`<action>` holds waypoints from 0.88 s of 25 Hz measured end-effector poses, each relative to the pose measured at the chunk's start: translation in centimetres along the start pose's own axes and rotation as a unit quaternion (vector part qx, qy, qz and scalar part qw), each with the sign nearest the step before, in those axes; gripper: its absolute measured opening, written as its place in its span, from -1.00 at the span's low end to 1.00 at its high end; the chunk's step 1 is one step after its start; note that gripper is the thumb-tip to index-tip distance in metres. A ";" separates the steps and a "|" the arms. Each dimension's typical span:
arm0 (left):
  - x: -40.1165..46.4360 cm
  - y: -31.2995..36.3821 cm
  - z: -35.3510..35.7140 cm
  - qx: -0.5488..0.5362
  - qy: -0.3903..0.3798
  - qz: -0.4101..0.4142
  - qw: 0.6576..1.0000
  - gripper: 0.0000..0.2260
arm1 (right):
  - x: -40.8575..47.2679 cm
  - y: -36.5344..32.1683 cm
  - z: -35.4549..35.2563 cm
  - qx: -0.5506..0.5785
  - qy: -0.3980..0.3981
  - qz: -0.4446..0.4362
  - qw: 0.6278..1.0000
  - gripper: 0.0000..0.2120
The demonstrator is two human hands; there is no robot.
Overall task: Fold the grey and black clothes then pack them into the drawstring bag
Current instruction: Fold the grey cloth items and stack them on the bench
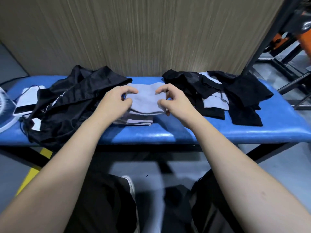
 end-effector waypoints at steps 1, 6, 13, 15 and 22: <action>-0.1 -0.8 -0.4 0.005 0.006 -0.008 1.000 -0.62 | 0.4 0.0 0.9 -0.003 -0.002 0.004 1.000 -0.73; -0.4 -4.1 -1.1 0.042 -0.015 -0.036 0.998 -0.62 | 2.0 0.8 4.2 -0.078 -0.027 0.029 0.996 -0.75; -0.3 -5.3 0.0 0.057 -0.050 0.002 0.997 -0.66 | 2.4 1.4 4.0 -0.206 -0.038 -0.006 0.978 -0.77; -0.3 -5.2 0.1 0.055 -0.046 0.003 0.997 -0.69 | 2.4 1.6 3.5 -0.209 -0.034 -0.002 0.977 -0.77; -0.5 -5.9 0.7 0.085 -0.071 -0.021 0.994 -0.69 | 2.0 2.6 3.3 -0.239 -0.073 0.019 0.968 -0.80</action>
Point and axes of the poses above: each hand's wrist, its own x-axis towards the middle knuckle, its own z-axis out of the palm, y = z × x, the point moved 4 cm from there along x, towards the middle knuckle, and after that the axes turned 5 degrees about z, right-handed, at the moved point
